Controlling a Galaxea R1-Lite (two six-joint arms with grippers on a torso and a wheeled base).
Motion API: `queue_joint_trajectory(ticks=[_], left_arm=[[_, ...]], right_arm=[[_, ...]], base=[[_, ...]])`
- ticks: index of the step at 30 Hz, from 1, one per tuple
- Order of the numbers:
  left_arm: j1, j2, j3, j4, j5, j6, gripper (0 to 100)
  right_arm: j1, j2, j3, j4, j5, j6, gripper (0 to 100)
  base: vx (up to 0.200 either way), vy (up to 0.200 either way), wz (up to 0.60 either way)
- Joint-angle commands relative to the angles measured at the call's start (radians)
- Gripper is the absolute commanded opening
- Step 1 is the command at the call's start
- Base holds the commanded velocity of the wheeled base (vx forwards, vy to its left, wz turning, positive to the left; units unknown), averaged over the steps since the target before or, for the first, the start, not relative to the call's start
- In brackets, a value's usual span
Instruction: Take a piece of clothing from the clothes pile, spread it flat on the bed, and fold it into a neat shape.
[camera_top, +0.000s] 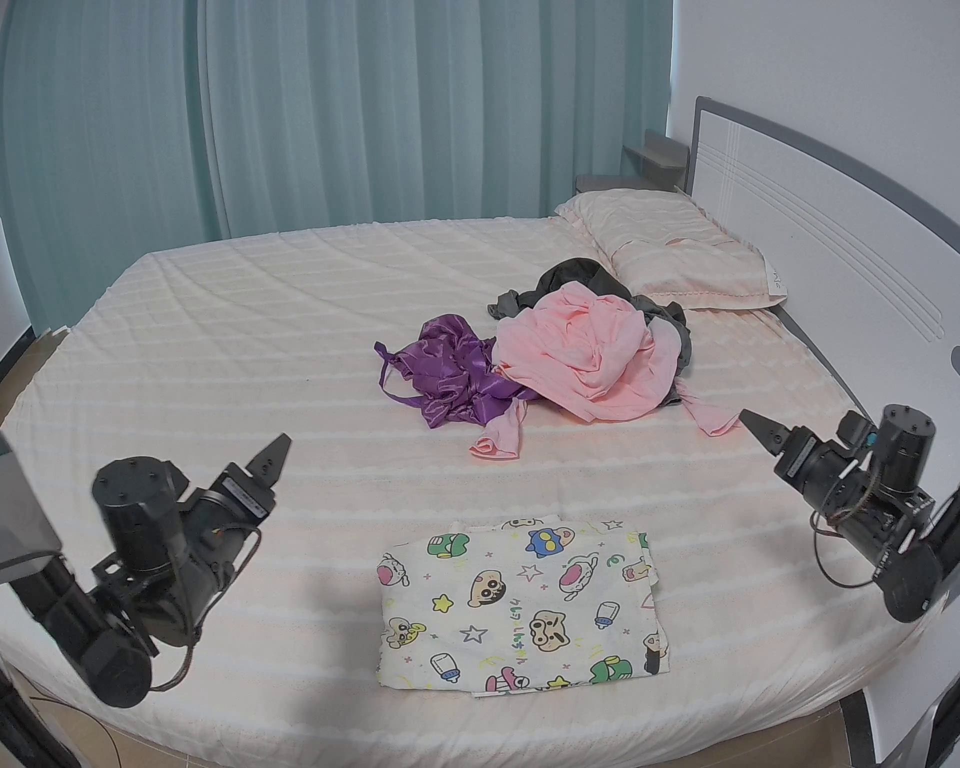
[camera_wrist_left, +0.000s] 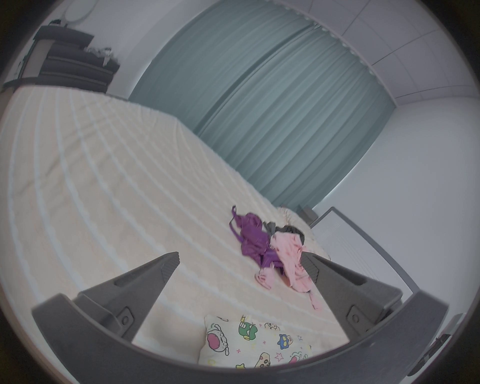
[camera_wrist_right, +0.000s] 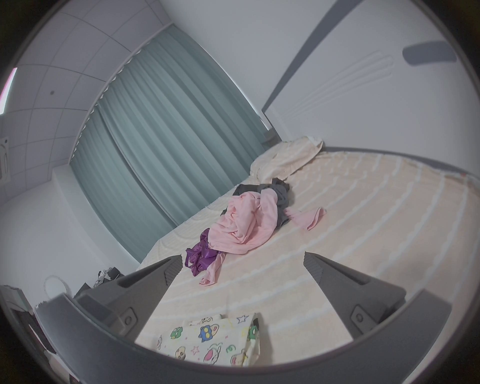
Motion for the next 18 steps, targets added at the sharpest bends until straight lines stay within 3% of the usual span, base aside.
queue_joint_trajectory(ticks=[1,5,12,14,18], left_arm=[[0.043,-0.334,0.161,0.007,0.016,0.112,100],[0.065,-0.519,0.258,0.014,0.045,0.186,100],[0.097,-0.794,0.258,0.219,0.079,0.267,100],[0.098,-0.946,0.258,0.389,0.090,0.324,100],[0.101,-1.130,0.236,0.649,0.094,0.327,100]], right_arm=[[-0.001,-0.318,0.214,-0.002,-0.006,-0.068,100],[0.003,-0.517,0.367,0.006,0.001,-0.166,100],[-0.007,-0.833,0.367,0.219,-0.007,-0.191,100],[-0.007,-1.012,0.367,0.441,0.001,-0.223,100],[0.002,-1.281,0.352,0.820,0.044,-0.263,100]], base=[[0.000,0.000,0.00],[0.000,0.000,0.00],[0.000,0.000,0.00],[0.000,0.000,0.00],[0.000,0.000,0.00]])
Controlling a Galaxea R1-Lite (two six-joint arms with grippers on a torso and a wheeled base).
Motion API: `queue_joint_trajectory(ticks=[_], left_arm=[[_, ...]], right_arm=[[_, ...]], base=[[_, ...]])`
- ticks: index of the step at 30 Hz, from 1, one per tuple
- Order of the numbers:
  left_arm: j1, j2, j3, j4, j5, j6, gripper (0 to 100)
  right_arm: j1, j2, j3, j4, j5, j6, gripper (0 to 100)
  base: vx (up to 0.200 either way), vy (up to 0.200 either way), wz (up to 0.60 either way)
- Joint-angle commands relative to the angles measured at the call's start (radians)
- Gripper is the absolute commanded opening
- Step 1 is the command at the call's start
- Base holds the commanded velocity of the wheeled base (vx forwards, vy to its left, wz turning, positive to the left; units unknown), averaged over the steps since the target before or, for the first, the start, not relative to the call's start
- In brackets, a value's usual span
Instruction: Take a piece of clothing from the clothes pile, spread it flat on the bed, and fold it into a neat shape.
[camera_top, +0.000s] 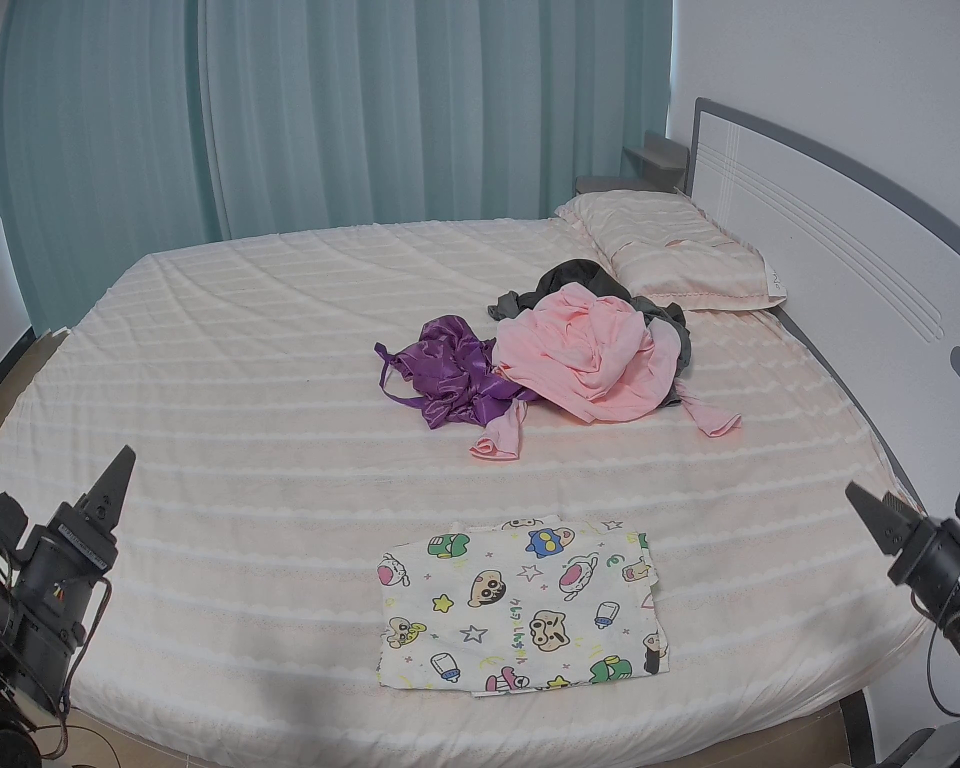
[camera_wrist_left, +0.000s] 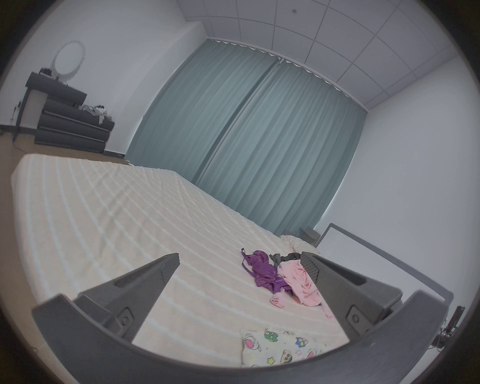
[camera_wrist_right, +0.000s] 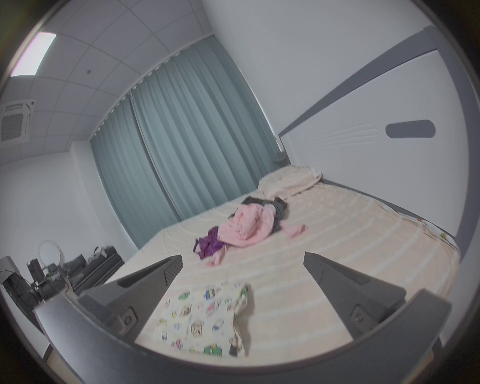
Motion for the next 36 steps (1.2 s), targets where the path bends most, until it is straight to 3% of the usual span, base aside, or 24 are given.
queue_joint_trajectory(ticks=[1,4,5,7,11,15,20,28,32,36], left_arm=[[0.024,-0.451,0.004,0.396,0.027,0.074,100],[0.044,-0.578,0.004,0.515,0.033,0.077,100],[0.044,-0.578,0.004,0.515,0.033,0.077,100],[0.079,-0.716,0.006,0.657,0.035,0.091,100],[0.089,-0.872,0.003,0.864,0.033,0.152,100],[0.089,-1.017,0.004,1.045,0.032,0.247,100],[0.099,-1.037,0.017,1.077,0.039,0.263,100],[0.257,-1.067,0.018,1.080,0.025,0.393,100],[0.277,-1.126,0.018,1.082,0.002,0.464,100],[0.279,-1.126,0.018,1.082,0.004,0.474,100]], right_arm=[[0.004,-0.578,-0.004,0.561,0.055,-0.083,100],[0.002,-0.713,-0.041,0.769,0.066,-0.101,100],[0.002,-0.713,-0.041,0.769,0.066,-0.101,100],[-0.007,-0.814,-0.044,0.890,0.066,-0.136,100],[-0.025,-0.874,-0.037,0.955,0.066,-0.205,100],[-0.054,-0.883,-0.033,0.976,0.068,-0.331,100],[-0.096,-0.903,-0.020,0.978,0.075,-0.406,100],[-0.094,-0.972,0.008,1.012,0.089,-0.406,100],[-0.088,-0.963,0.008,1.012,0.105,-0.408,100],[-0.082,-0.960,0.006,1.013,0.117,-0.434,100]], base=[[0.000,0.000,0.00],[0.000,0.000,0.00],[0.000,0.000,0.00],[0.000,0.000,0.00],[0.000,0.000,0.00],[0.000,0.000,0.00],[0.000,0.000,0.00],[0.000,0.000,0.00],[0.000,0.000,0.00],[0.000,0.000,0.00]])
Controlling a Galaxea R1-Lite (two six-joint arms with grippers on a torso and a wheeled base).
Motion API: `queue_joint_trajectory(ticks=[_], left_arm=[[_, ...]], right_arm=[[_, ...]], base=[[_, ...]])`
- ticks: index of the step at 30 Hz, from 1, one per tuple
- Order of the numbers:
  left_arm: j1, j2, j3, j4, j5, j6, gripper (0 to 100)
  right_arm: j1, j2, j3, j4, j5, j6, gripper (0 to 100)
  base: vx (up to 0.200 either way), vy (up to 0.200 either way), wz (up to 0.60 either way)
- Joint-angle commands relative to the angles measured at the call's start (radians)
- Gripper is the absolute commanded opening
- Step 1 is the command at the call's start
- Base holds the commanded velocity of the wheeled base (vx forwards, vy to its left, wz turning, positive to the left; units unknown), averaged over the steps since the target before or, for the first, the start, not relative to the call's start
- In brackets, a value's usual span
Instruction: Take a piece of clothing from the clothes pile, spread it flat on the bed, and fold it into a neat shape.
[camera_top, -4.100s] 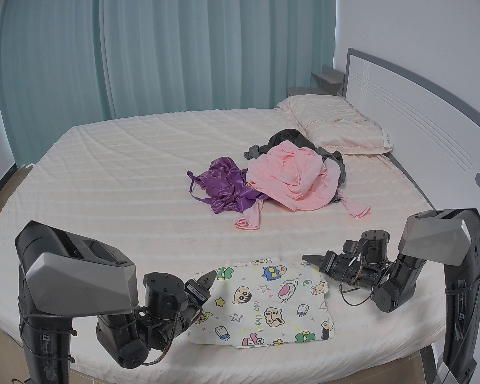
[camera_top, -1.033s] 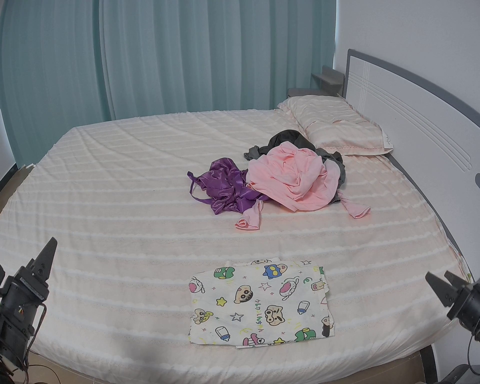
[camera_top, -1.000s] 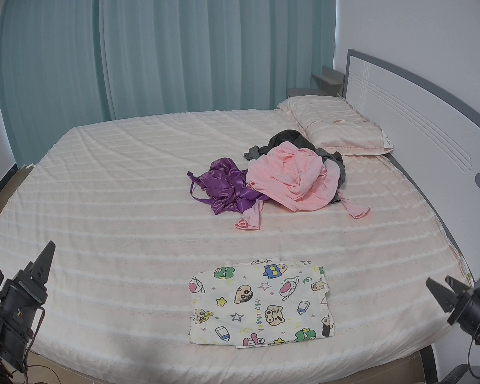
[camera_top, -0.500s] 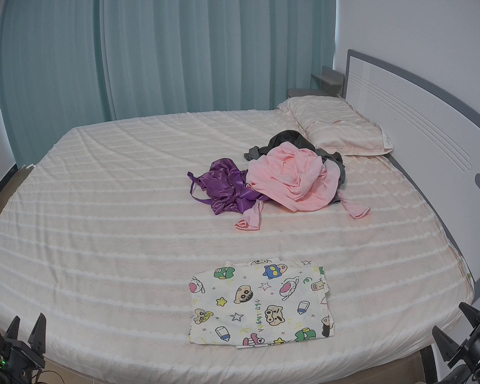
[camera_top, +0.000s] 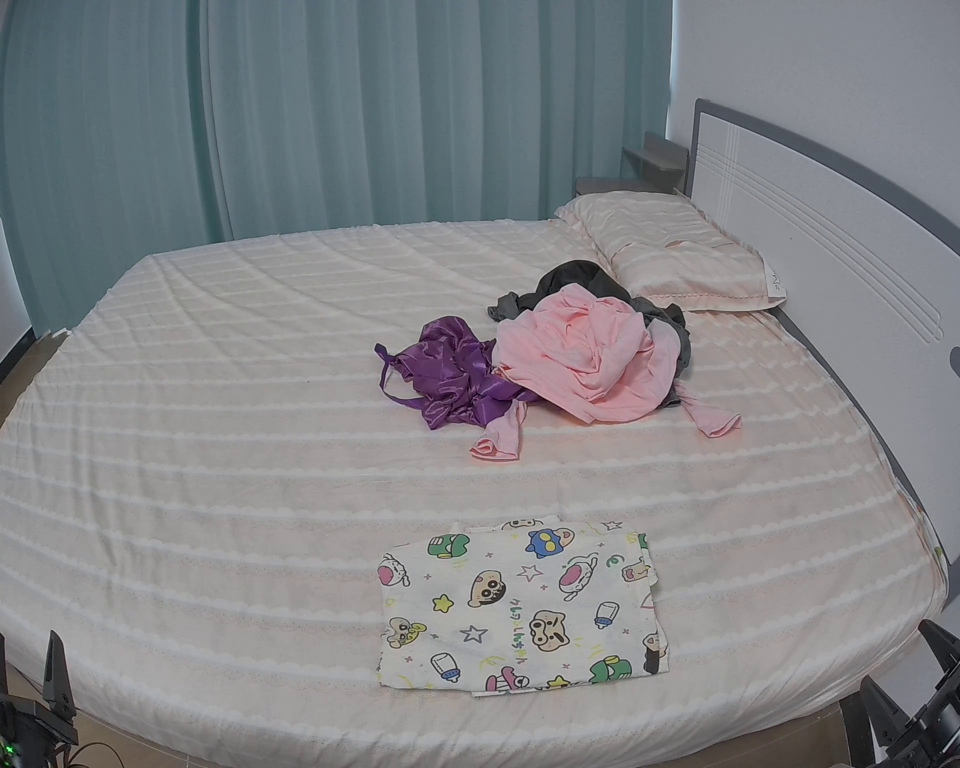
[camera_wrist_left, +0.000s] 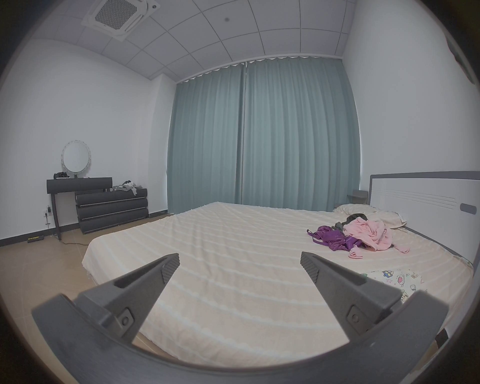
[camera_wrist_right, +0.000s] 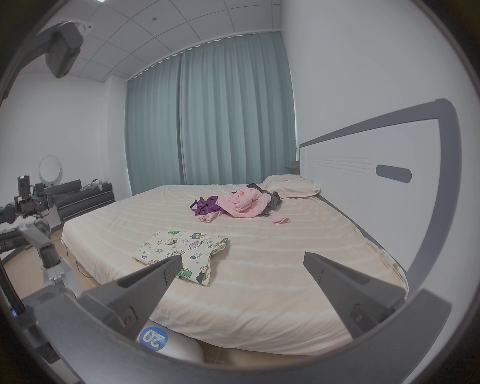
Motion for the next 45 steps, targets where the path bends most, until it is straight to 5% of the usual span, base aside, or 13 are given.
queue_joint_trajectory(ticks=[1,7,14,23,27,31,33,41,45], left_arm=[[0.011,-0.037,0.010,0.000,-0.001,0.003,100],[0.011,-0.037,0.010,0.000,0.009,0.037,100],[0.011,-0.037,0.010,0.000,0.075,0.089,100],[0.013,-0.037,0.010,-0.003,0.203,0.127,100],[0.013,-0.037,0.010,-0.006,0.341,0.149,100],[0.013,-0.037,0.010,-0.006,0.338,0.150,100],[0.013,-0.037,0.010,-0.008,0.314,0.155,100],[0.011,-0.037,0.012,-0.009,0.015,0.169,100],[0.011,-0.037,0.016,-0.017,-0.191,0.166,100]], right_arm=[[0.008,-0.010,0.000,0.000,0.004,-0.017,100],[0.081,-0.045,0.000,-0.003,0.009,-0.095,100],[0.081,-0.047,0.006,-0.011,-0.002,-0.069,100],[-0.040,-0.088,0.000,0.008,-0.040,-0.043,100],[-0.060,-0.145,0.003,0.008,-0.051,-0.045,100],[-0.060,-0.145,0.016,0.014,-0.120,-0.017,100],[-0.060,-0.147,0.016,0.015,-0.124,0.009,100],[-0.058,-0.147,0.017,0.011,-0.124,0.012,100],[-0.058,-0.147,0.020,0.008,-0.126,0.014,100]], base=[[0.000,0.000,0.00],[0.000,0.000,0.00],[0.000,0.000,0.00],[0.000,0.000,0.00],[0.000,0.000,0.00],[0.000,0.000,0.00],[0.000,0.000,0.00],[0.000,0.000,0.00],[0.000,0.000,0.00]])
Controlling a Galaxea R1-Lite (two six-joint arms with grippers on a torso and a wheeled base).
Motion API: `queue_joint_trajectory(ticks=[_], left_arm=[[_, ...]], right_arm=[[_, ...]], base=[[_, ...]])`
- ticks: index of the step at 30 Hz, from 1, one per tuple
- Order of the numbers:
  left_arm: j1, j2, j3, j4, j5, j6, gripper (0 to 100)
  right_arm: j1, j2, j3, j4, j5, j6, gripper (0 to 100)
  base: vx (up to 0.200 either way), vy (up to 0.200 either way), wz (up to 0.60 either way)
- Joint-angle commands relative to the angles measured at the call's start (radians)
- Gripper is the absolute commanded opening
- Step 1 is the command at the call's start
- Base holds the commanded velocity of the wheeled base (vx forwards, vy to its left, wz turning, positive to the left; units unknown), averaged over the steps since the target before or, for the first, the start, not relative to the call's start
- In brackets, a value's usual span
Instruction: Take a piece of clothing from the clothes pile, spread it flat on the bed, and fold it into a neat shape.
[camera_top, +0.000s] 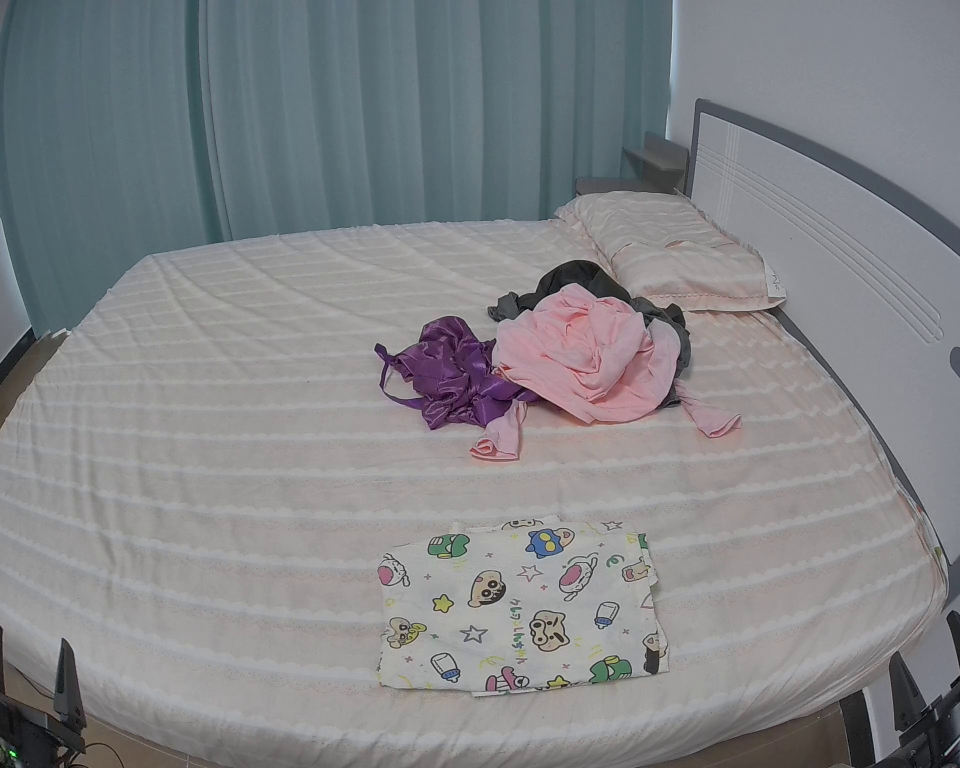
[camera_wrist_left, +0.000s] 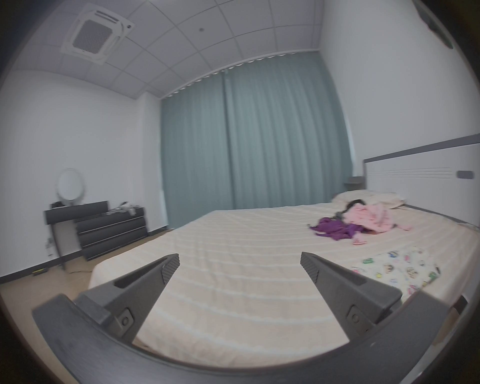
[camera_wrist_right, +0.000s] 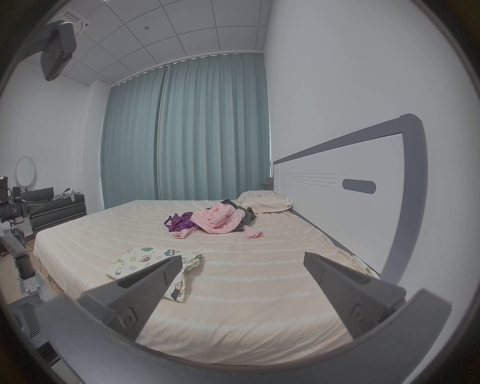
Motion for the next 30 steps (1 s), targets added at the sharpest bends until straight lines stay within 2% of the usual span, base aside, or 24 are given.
queue_joint_trajectory(ticks=[1,2,3,4,6,12,14,15,20,23,24,25,28,30], left_arm=[[-0.001,-0.010,0.016,-0.006,-0.157,-0.003,100],[-0.001,-0.010,0.016,-0.006,-0.157,-0.003,100],[-0.001,-0.010,0.015,-0.001,-0.226,-0.033,100],[-0.001,-0.010,0.013,0.002,-0.251,-0.049,100],[-0.001,-0.010,0.008,0.011,-0.353,-0.079,100],[-0.001,-0.010,0.008,0.013,-0.409,-0.081,100],[-0.006,0.008,0.004,0.021,-0.485,-0.092,100],[-0.007,0.014,0.004,0.022,-0.496,-0.102,100],[-0.003,-0.010,0.013,0.008,-0.488,-0.109,100],[-0.003,-0.010,0.016,0.002,-0.450,-0.096,100],[-0.003,-0.010,0.015,0.002,-0.375,-0.101,100],[-0.003,-0.010,0.015,0.002,-0.369,-0.101,100],[-0.003,-0.009,0.018,0.025,-0.281,-0.095,100],[-0.003,-0.010,0.018,0.047,-0.269,-0.112,100]], right_arm=[[0.001,-0.013,0.018,-0.003,-0.002,0.003,100],[0.001,-0.013,0.018,-0.003,-0.002,0.003,100],[0.001,-0.013,0.018,-0.003,-0.002,0.003,100],[0.001,-0.013,0.018,-0.003,-0.002,0.003,100],[0.001,-0.013,0.018,-0.001,-0.002,0.003,100],[0.001,-0.013,0.018,-0.001,-0.002,0.003,100],[0.001,-0.013,0.018,-0.001,-0.002,0.001,100],[0.001,-0.013,0.018,-0.001,-0.002,0.003,100],[0.001,-0.013,0.018,-0.001,-0.002,0.010,100],[0.001,-0.013,0.018,-0.001,-0.002,0.009,100],[0.001,-0.013,0.018,-0.001,-0.002,0.009,100],[0.001,-0.013,0.018,-0.001,-0.002,0.009,100],[0.001,-0.013,0.018,-0.001,-0.002,0.009,100],[0.001,-0.013,0.018,-0.001,-0.004,0.007,100]], base=[[0.000,0.000,0.00],[0.000,0.000,0.00],[0.000,0.000,0.00],[0.000,0.000,0.00],[0.000,0.000,0.00],[0.000,0.000,0.00],[0.000,0.000,0.00],[0.000,0.000,0.00],[0.000,0.000,0.00],[0.000,0.000,0.00],[0.000,0.000,0.00],[0.000,0.000,0.00],[0.000,0.000,0.00],[0.000,0.000,0.00]])
